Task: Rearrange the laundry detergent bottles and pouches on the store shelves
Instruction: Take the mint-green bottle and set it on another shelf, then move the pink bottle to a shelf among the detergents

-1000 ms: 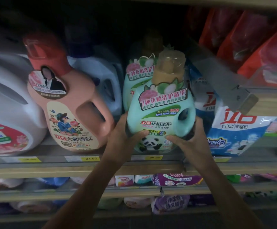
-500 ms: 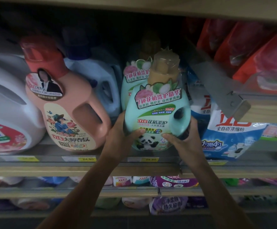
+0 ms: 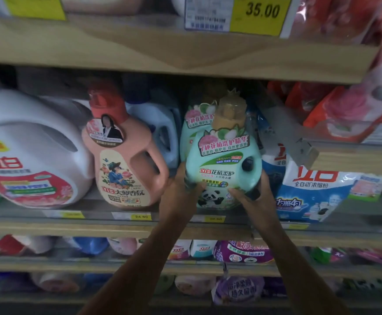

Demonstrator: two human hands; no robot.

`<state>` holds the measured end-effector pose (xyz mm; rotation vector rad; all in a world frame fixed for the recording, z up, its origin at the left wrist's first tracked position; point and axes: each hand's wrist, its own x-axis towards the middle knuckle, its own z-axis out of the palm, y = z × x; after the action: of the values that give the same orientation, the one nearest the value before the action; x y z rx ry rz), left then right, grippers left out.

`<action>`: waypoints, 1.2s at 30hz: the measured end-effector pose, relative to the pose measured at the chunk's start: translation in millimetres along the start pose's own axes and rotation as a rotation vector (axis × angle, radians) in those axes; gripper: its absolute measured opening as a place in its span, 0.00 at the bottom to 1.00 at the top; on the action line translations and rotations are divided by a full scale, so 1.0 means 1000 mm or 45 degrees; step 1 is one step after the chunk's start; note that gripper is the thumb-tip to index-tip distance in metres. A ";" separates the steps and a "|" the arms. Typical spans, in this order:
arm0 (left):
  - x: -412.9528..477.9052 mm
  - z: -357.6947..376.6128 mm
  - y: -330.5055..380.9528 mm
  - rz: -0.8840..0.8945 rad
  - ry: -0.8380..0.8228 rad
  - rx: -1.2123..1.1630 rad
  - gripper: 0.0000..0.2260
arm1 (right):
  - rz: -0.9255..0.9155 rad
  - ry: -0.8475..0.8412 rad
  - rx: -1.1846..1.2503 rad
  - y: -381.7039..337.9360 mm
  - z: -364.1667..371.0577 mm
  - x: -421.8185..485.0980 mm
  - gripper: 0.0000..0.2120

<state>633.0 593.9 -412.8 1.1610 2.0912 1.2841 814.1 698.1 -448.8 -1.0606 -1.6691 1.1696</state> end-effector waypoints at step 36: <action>-0.033 -0.226 -0.105 0.256 -0.248 0.420 0.19 | -0.027 -0.253 -1.007 -0.094 0.162 -0.081 0.48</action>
<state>446.2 425.9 -397.8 1.6034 2.1337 0.8803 671.4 558.3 -408.7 -1.4104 -2.3807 0.5959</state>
